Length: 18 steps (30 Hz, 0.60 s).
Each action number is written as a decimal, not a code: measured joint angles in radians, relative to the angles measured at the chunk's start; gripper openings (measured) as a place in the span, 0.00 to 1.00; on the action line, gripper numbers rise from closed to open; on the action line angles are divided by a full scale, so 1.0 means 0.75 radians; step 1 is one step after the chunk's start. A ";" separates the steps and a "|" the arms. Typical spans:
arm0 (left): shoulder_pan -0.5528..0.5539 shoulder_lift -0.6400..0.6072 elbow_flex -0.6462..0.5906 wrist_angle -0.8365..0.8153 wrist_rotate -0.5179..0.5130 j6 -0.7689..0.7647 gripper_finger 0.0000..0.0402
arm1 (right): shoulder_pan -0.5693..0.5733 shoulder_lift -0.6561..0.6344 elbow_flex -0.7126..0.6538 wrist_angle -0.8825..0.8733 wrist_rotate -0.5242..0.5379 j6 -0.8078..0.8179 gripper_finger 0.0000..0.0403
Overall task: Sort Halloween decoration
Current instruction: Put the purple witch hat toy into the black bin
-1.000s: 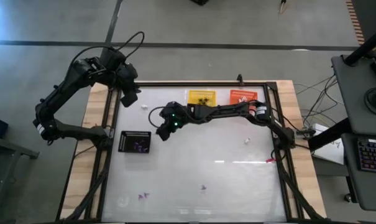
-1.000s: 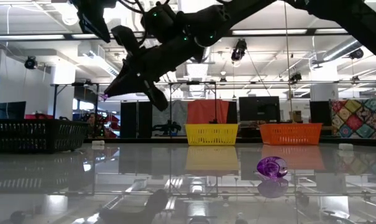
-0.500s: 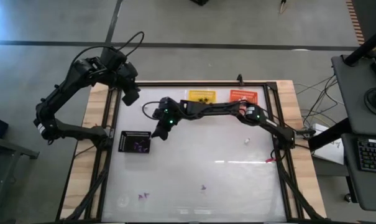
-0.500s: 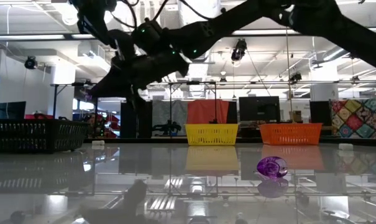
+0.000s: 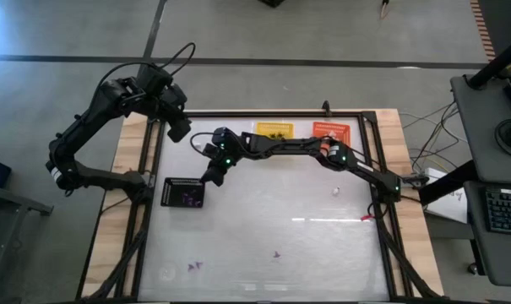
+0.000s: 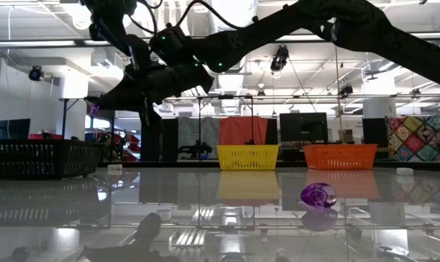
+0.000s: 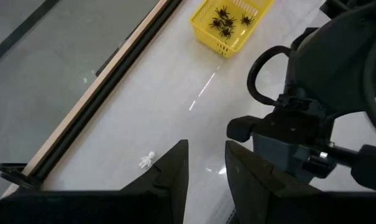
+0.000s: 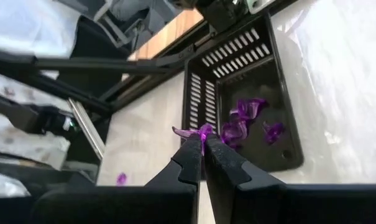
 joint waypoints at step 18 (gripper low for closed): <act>0.000 0.000 0.000 0.010 -0.001 -0.042 0.22 | 0.028 0.011 0.025 0.000 0.179 0.319 0.02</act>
